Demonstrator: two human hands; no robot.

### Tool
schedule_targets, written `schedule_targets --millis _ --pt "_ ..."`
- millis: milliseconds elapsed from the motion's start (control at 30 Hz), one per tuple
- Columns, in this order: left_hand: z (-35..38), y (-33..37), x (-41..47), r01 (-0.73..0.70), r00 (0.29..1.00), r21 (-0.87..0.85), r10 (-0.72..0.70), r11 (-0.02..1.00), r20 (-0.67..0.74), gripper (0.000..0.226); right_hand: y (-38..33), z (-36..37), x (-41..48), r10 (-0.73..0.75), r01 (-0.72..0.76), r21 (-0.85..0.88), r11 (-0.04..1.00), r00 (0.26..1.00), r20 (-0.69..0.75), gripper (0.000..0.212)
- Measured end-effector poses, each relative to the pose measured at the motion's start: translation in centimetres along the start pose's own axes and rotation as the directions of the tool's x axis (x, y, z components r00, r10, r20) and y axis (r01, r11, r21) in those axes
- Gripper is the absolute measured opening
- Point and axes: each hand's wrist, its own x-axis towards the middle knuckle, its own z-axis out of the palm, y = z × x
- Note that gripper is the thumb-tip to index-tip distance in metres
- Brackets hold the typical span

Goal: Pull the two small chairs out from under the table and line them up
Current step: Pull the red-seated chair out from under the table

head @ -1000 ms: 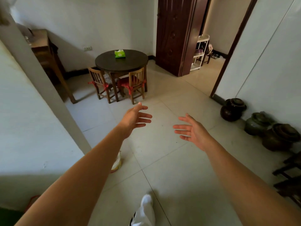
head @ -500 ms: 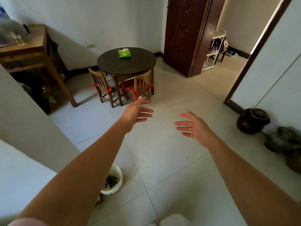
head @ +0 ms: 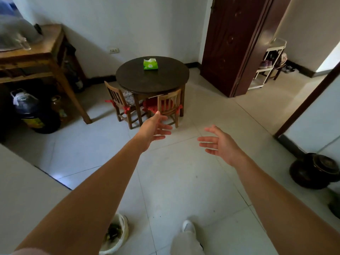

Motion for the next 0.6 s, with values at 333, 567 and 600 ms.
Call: schedule_targets --millis 333,567,600 --pt "-0.4 4.2 11.8 -0.006 0.986 -0.062 -0.004 0.998 -0.164 0.039 -6.1 -2.0 15.0 0.041 -0.028 -0.094 0.995 0.990 0.132 0.033" --pt "-5.2 5.2 18.2 0.021 0.963 -0.092 -0.045 0.996 -0.264 0.046 -8.8 2.3 23.7 0.053 -0.020 -0.142 0.990 0.971 0.232 0.030" --pt "-6.0 5.4 19.2 0.024 0.961 -0.096 -0.050 0.995 -0.274 0.046 -9.1 3.0 25.0 0.060 -0.025 -0.146 0.989 0.969 0.239 0.030"
